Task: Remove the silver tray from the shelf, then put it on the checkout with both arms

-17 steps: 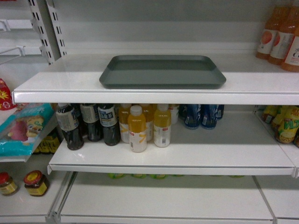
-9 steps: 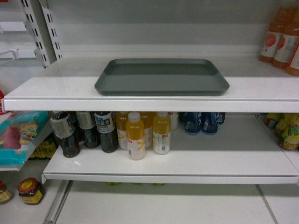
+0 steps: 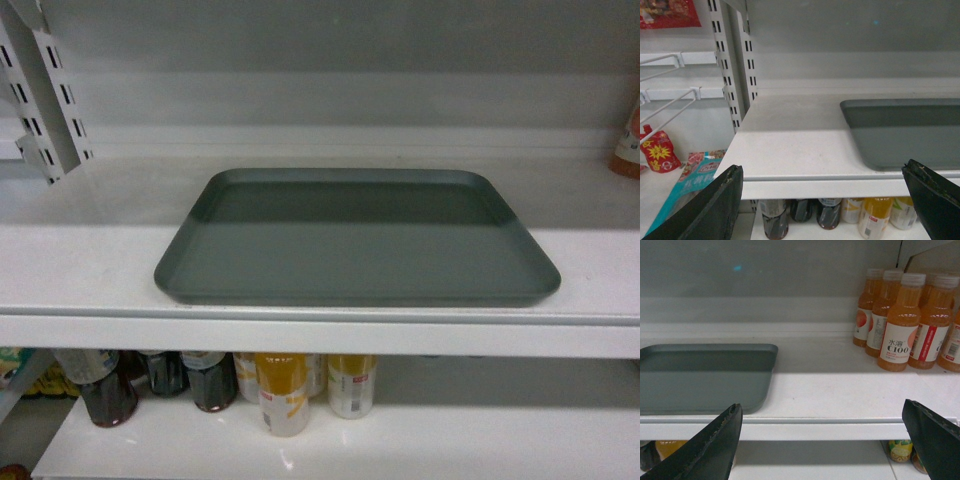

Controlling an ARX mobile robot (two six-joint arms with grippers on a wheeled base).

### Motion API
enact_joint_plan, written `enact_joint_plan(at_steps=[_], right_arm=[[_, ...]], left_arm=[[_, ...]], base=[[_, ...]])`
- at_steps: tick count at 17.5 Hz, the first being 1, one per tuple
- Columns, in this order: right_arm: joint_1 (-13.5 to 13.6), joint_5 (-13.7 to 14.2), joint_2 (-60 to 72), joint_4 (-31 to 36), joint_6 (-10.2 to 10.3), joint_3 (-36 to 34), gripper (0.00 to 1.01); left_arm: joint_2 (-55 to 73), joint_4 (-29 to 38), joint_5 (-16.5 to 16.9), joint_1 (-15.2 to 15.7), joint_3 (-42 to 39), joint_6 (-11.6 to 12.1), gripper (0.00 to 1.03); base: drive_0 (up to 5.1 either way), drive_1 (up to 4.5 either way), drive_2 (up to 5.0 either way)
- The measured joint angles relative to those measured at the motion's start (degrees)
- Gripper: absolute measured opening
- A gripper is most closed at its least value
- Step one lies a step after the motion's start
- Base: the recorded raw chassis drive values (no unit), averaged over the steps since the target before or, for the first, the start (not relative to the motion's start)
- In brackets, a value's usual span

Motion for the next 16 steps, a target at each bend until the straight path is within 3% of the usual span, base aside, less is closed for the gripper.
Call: enact_joint_plan(at_steps=[16], right_arm=[[0.00,0.00,0.00,0.02,0.00,-0.02,0.98]], left_arm=[[0.00,-0.04,0.00,0.00,0.00,-0.02,0.98]], base=[[0.0,0.00,0.0]])
